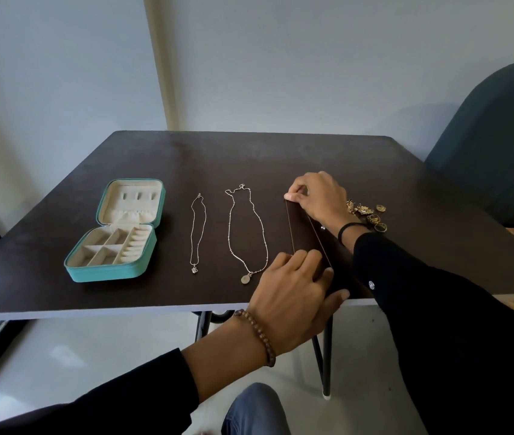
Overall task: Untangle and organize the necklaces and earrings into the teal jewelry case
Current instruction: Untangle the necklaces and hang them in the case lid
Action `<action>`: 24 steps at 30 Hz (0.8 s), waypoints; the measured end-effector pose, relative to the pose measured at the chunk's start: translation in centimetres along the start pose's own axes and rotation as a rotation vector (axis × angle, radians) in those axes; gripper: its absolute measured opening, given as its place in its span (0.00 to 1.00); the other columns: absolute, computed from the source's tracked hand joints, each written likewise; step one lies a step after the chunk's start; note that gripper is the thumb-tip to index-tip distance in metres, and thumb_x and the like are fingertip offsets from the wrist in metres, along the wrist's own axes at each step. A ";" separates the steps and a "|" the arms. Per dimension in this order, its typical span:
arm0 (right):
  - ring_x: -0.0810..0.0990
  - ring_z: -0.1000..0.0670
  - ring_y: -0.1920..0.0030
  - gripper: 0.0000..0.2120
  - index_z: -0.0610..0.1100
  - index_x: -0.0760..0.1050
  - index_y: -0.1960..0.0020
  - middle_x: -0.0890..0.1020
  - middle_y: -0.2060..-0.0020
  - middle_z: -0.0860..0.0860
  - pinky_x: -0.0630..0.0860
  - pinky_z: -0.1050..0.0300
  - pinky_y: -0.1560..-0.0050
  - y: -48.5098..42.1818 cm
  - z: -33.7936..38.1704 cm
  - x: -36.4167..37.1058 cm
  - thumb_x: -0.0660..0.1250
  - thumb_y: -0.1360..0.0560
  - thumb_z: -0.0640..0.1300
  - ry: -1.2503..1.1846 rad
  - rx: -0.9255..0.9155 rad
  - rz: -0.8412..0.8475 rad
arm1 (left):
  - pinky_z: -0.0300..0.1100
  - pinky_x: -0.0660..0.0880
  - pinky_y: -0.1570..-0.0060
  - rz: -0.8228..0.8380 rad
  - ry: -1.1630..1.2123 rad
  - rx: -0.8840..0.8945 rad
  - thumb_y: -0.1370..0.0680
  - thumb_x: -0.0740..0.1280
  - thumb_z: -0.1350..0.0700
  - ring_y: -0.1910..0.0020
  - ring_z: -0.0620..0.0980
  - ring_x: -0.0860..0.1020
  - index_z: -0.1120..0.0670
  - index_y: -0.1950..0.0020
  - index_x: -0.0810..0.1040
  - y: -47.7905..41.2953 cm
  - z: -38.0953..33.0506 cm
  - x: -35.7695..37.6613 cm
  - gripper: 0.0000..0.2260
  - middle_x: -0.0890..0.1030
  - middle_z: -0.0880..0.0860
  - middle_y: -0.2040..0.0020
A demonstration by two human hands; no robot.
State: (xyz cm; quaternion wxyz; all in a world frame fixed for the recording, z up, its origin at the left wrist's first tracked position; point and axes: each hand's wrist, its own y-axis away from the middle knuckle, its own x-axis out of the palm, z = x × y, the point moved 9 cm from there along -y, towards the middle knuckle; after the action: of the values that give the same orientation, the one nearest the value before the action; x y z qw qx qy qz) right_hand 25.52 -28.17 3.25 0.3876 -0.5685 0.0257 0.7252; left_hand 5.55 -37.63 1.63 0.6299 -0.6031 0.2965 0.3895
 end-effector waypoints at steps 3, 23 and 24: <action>0.78 0.50 0.43 0.05 0.51 0.85 0.49 0.84 0.50 0.53 0.69 0.54 0.56 0.1 -0.1 0.0 0.73 0.22 0.50 0.016 0.022 -0.006 | 0.45 0.71 0.56 0.010 -0.033 0.010 0.17 0.48 0.42 0.56 0.48 0.72 0.54 0.44 0.81 0.2 -0.4 0.0 0.26 0.74 0.50 0.54; 0.80 0.53 0.52 0.04 0.50 0.82 0.48 0.82 0.52 0.55 0.76 0.54 0.53 -0.3 6.7 0.3 0.70 0.20 0.48 -0.064 -0.142 0.123 | 0.56 0.65 0.32 0.050 0.001 -0.219 0.18 0.48 0.42 0.49 0.49 0.78 0.50 0.44 0.79 0.2 6.0 -4.0 0.22 0.79 0.48 0.49; 0.80 0.53 0.52 0.03 0.50 0.82 0.49 0.82 0.52 0.55 0.76 0.55 0.53 -0.5 7.3 0.7 0.70 0.20 0.48 -0.072 -0.144 0.140 | 0.55 0.65 0.32 0.056 -0.010 -0.251 0.18 0.49 0.42 0.48 0.49 0.78 0.50 0.44 0.79 0.4 7.3 -4.2 0.22 0.79 0.48 0.49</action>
State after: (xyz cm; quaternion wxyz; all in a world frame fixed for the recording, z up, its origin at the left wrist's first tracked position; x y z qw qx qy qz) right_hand 19.96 -23.94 5.41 0.2949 -0.5651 -0.0008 0.7705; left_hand 2.34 -30.98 5.66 0.5398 -0.6665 0.2593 0.4439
